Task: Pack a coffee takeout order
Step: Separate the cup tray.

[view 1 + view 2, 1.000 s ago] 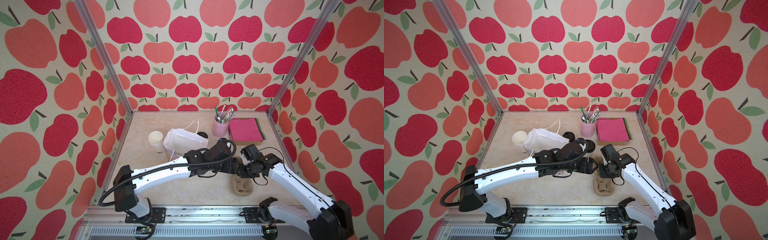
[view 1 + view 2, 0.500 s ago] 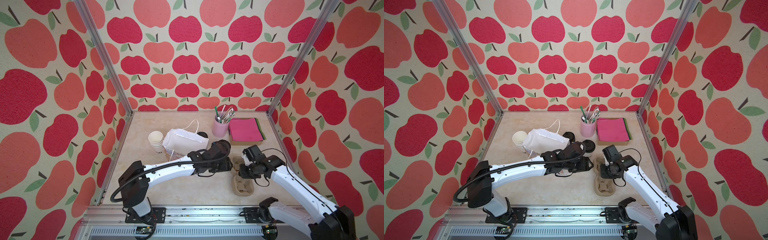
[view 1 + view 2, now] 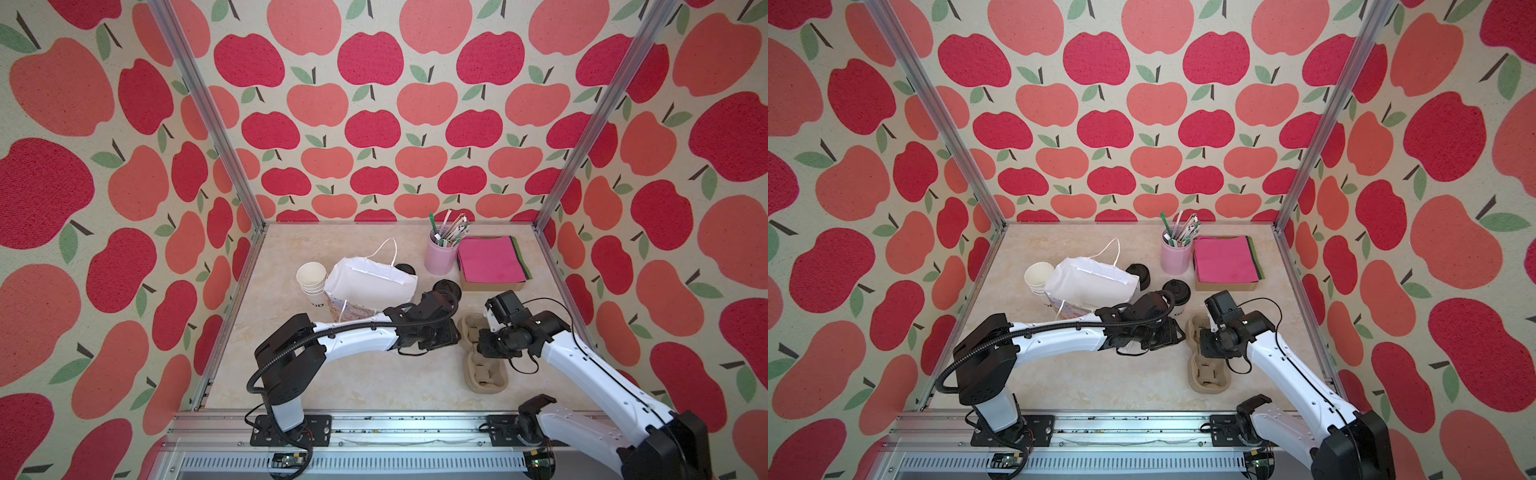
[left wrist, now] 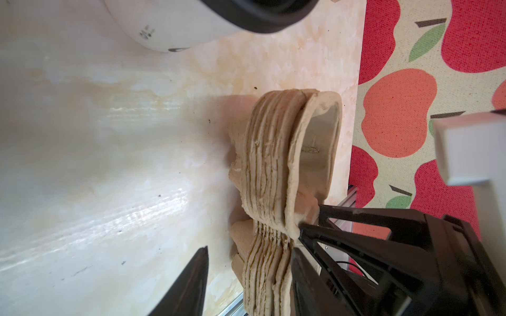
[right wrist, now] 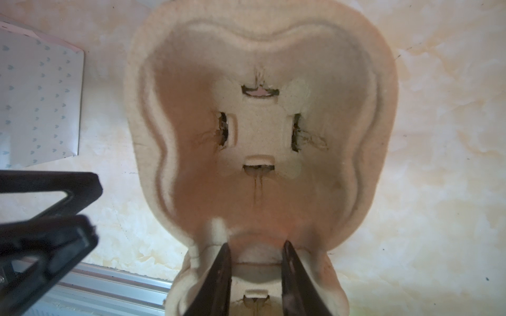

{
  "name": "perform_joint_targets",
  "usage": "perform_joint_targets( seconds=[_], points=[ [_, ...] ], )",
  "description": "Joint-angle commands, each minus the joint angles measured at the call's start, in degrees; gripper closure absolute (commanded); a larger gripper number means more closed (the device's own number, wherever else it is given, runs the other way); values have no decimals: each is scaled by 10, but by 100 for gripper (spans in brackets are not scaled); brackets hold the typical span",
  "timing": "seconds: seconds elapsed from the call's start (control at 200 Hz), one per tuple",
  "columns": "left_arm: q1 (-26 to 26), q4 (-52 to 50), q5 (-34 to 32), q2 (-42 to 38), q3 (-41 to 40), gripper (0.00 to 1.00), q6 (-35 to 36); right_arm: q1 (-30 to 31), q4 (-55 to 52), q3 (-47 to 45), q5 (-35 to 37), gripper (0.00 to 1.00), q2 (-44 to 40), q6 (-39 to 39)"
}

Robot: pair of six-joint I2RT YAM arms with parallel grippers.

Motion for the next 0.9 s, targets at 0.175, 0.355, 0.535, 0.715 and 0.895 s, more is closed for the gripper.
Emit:
perform_joint_targets(
  seconds=[0.175, 0.355, 0.535, 0.715, 0.895],
  points=[
    [10, 53, 21, 23, -19, 53, -26, -4, 4, -13, -28, 73, -14, 14],
    [13, 57, 28, 33, -21, 54, -34, -3, 10, -13, -40, 73, -14, 15],
    [16, 45, 28, 26, -18, 56, -31, -3, 6, -8, -45, 73, -16, 15],
    [28, -3, 27, 5, -2, 55, -3, -4, 0, 2, -38, 72, -18, 14],
    [36, -33, 34, -6, 10, 55, 17, -4, -7, 16, -40, 72, -17, 14]
  ],
)
